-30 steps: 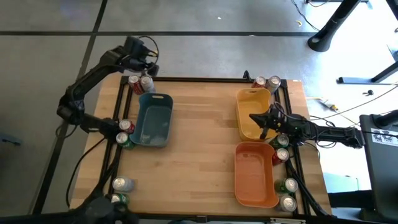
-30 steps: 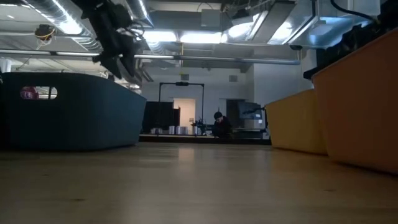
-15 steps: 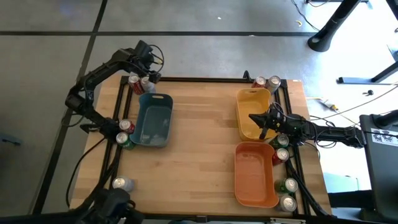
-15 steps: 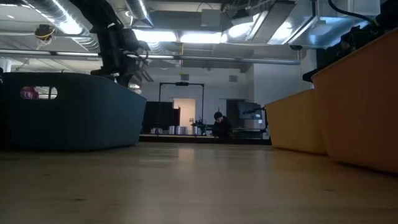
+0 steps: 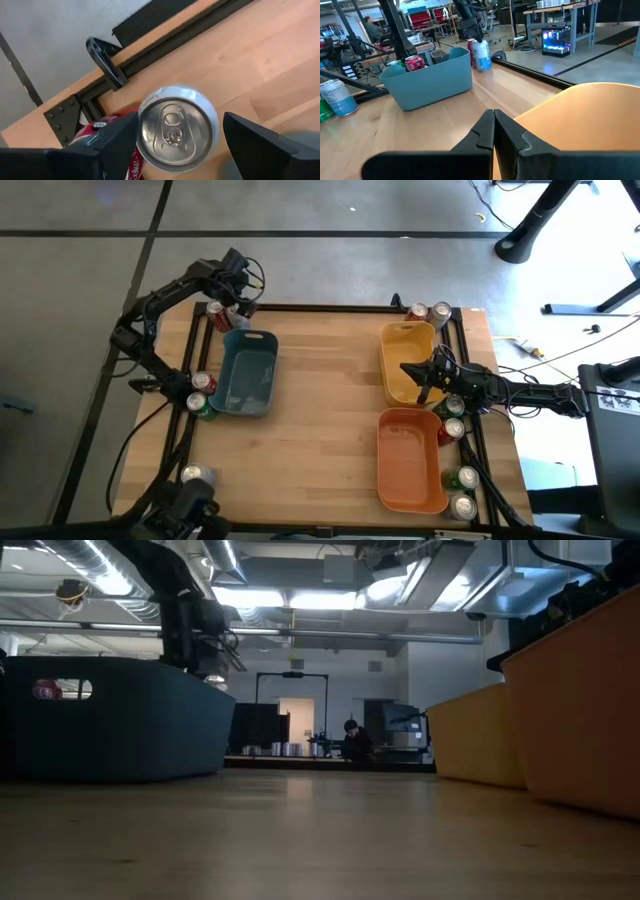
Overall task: Sort soda cans
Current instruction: Put the top left blue-white soda can into the blue bin
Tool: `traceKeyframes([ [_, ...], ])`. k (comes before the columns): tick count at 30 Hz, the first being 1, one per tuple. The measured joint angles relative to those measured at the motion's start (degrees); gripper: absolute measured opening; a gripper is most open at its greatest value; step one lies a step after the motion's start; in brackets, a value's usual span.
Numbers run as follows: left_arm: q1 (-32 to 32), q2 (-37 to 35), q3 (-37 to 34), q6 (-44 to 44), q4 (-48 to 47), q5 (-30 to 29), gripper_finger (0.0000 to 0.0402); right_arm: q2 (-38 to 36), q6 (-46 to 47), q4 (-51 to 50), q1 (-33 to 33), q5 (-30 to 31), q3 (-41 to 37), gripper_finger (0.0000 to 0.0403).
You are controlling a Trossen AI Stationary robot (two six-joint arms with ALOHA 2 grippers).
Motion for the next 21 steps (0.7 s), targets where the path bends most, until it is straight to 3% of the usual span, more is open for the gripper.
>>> traceKeyframes([
  [21, 0.0, 1.65, 0.15, 0.39, -2.5, 0.9, 0.028, 0.0, 0.0, -0.25, 0.0, 0.0, 0.02, 0.0007],
])
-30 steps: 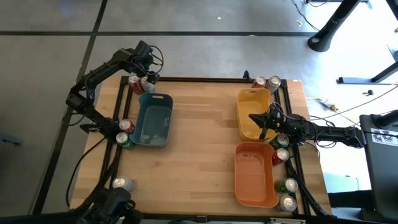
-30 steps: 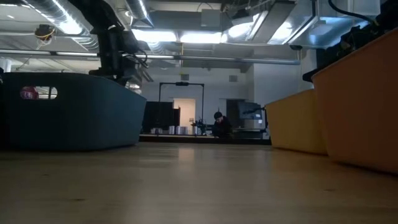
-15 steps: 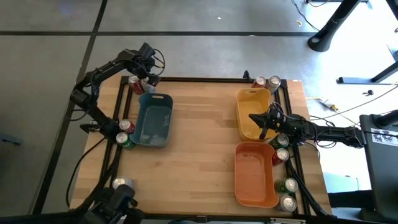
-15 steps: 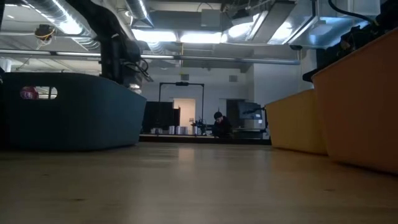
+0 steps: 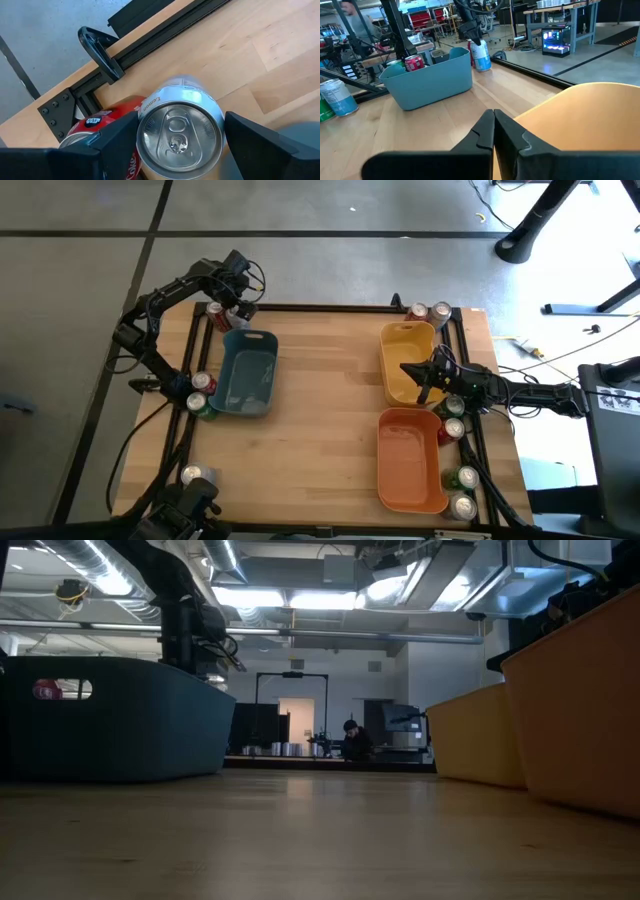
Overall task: Sort soda cans
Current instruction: Put the top left blue-white soda can into the blue bin
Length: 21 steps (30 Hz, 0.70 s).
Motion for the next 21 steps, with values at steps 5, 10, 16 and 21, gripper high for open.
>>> traceKeyframes([
  [5, -0.11, 0.14, 0.31, 0.99, 0.53, 0.24, 0.028, 0.0, 0.02, -0.02, 0.0, -0.01, 0.0, 0.0007],
  [10, -0.11, 0.24, 0.98, 1.33, 0.28, 0.46, 0.028, 0.0, 0.02, -0.02, 0.0, -0.01, 0.0, 0.0007],
  [16, -0.11, 0.24, 0.98, 0.92, 0.4, 0.43, 0.028, 0.0, 0.02, -0.03, 0.0, 0.0, 0.02, 0.0007],
  [21, -0.11, 0.18, 0.37, 1.11, 1.09, -0.08, 0.0287, 0.0, 0.0, -0.04, 0.0, 0.0, 0.02, 0.0007],
])
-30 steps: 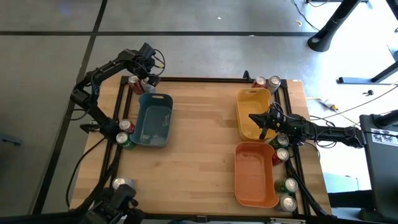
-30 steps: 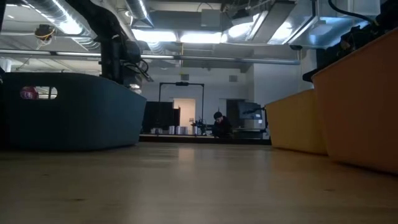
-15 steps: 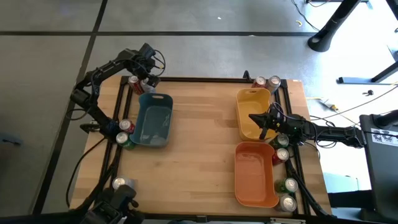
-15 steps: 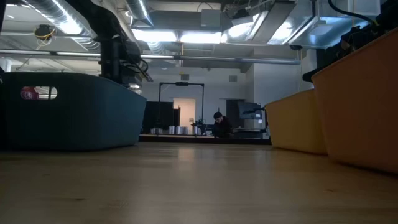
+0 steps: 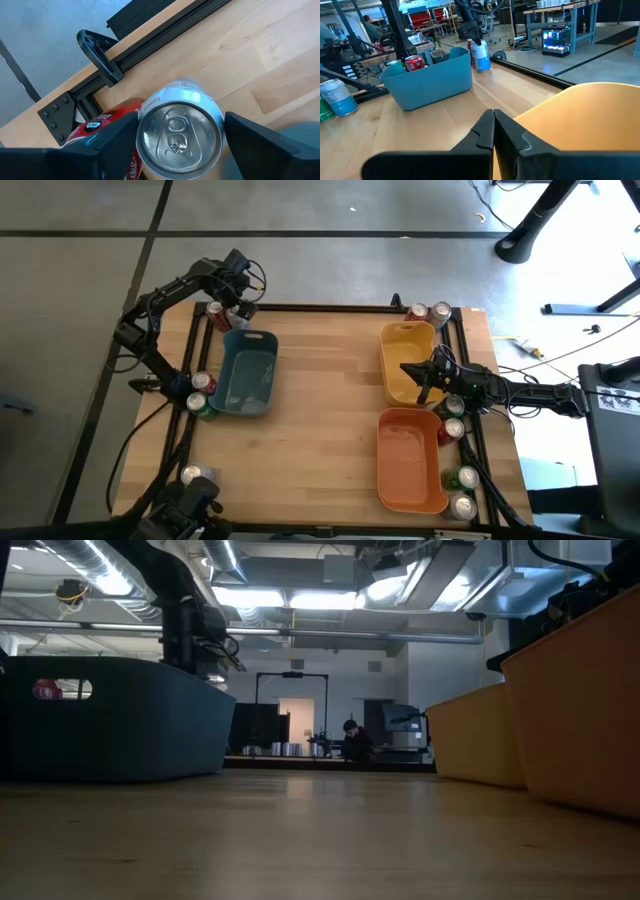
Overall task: Sort soda cans
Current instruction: Put the top left blue-white soda can into the blue bin
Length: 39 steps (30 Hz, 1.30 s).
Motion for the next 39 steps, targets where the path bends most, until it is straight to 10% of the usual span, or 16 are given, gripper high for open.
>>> traceKeyframes([
  [11, -0.02, -0.01, -1.22, -0.18, -2.12, 0.46, 0.034, -0.02, 0.0, 0.0, 0.0, -0.01, 0.0, 0.0007],
  [39, -0.66, -0.05, -5.02, -1.01, 2.97, 4.12, 0.029, -0.02, -0.13, 0.04, 0.0, 1.4, 0.02, 0.0007],
])
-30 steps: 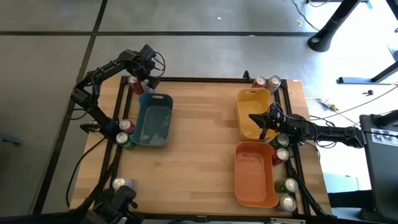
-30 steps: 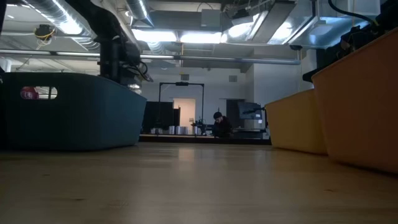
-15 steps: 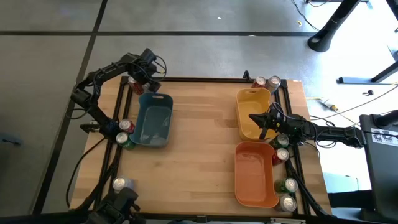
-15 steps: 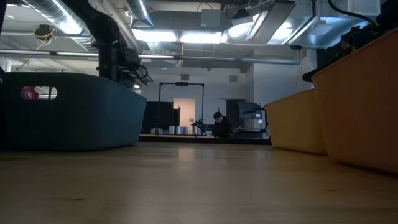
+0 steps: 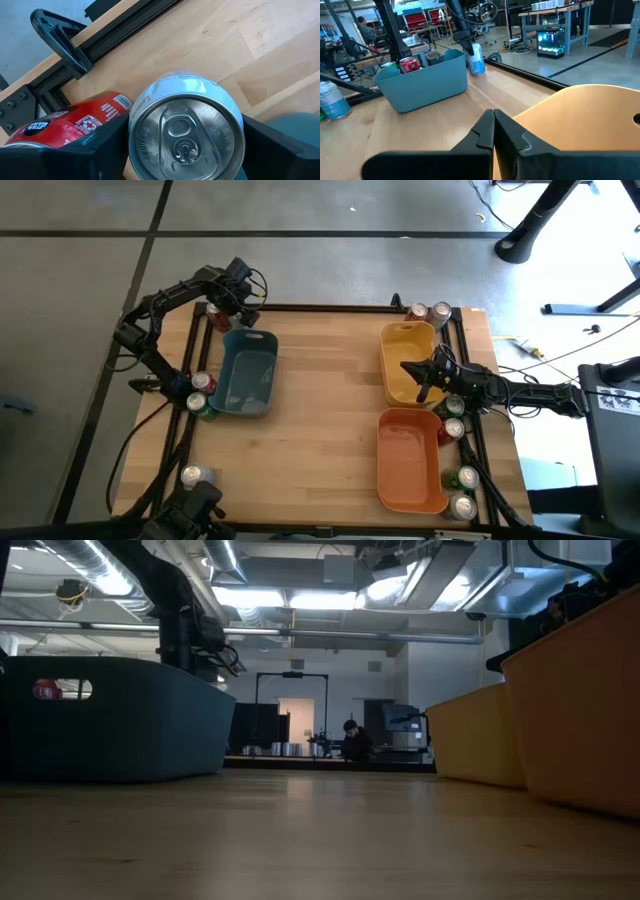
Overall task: Sort soda cans
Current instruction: Put the top left blue-white soda can into the blue bin
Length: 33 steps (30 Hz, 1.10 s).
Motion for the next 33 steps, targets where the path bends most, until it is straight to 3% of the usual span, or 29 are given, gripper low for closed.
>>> traceKeyframes([
  [10, -0.07, 0.07, 1.47, 1.5, -2.08, -0.15, 0.029, 0.0, -0.04, -0.01, 0.0, 0.04, 0.0, 0.0007],
  [27, -1.85, -0.04, 20.98, 2.94, -18.97, 0.99, 0.029, 0.0, -0.53, -0.02, 0.0, 0.08, 0.0, 0.0007],
  [33, -4.31, -0.04, 25.71, 3.35, -24.32, 5.69, 0.029, 0.0, -1.09, 0.0, 0.0, 0.11, 0.0, 0.0007],
])
